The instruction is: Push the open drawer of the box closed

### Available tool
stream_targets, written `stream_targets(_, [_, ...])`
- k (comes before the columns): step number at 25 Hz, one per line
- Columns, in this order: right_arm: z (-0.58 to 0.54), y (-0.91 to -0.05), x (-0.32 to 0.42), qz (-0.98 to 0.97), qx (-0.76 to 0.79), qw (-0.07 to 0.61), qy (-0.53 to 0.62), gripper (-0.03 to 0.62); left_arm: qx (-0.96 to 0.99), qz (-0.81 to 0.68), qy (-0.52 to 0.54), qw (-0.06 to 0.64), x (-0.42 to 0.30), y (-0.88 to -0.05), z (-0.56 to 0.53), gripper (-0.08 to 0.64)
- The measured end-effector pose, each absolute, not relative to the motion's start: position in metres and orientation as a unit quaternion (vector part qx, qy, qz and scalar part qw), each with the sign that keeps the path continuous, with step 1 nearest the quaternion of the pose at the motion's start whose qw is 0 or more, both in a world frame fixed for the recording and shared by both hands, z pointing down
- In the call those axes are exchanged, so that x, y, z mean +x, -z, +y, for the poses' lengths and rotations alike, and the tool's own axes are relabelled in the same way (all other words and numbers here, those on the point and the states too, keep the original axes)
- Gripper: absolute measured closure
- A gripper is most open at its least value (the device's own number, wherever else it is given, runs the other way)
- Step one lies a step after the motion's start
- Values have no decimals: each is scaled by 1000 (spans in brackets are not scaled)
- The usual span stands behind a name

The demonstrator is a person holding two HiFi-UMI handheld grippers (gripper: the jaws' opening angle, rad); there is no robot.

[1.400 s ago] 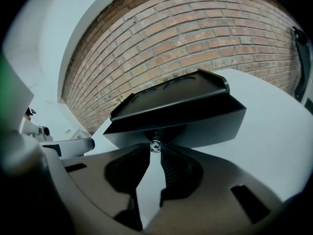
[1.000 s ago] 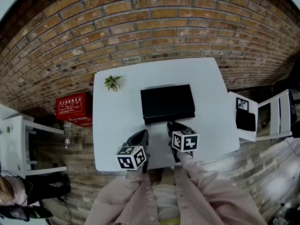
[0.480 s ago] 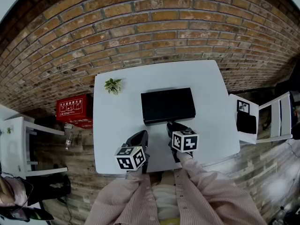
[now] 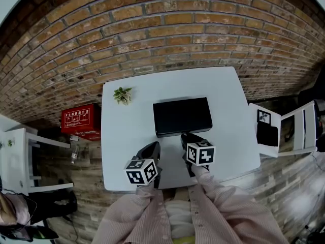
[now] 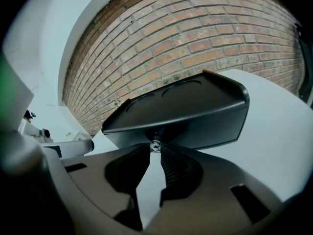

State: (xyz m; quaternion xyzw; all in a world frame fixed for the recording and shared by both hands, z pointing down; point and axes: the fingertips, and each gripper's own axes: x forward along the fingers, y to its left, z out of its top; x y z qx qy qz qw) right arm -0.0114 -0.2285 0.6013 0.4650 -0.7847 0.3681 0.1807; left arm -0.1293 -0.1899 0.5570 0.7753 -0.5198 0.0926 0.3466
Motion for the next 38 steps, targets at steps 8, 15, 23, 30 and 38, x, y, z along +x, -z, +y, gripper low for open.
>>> stream_targets(8, [-228, -601, -12, -785, 466, 181, -367, 520, 777, -517, -94, 346, -128, -557, -190, 565])
stream_targets(15, [-226, -601, -15, -797, 460, 186, -345, 519, 780, -513, -93, 346, -126, -556, -187, 565])
stream_targets(23, [-225, -591, -4, -798, 484, 189, -306, 518, 785, -513, -82, 337, -126, -546, -182, 565])
stream_targets(30, [-214, -558, 3, -826, 481, 166, -240, 541, 794, -512, -62, 322, -130, -527, -175, 565])
stream_targets(38, [-202, -517, 10, -845, 478, 126, -204, 589, 820, -505, -44, 265, -128, -486, -169, 565])
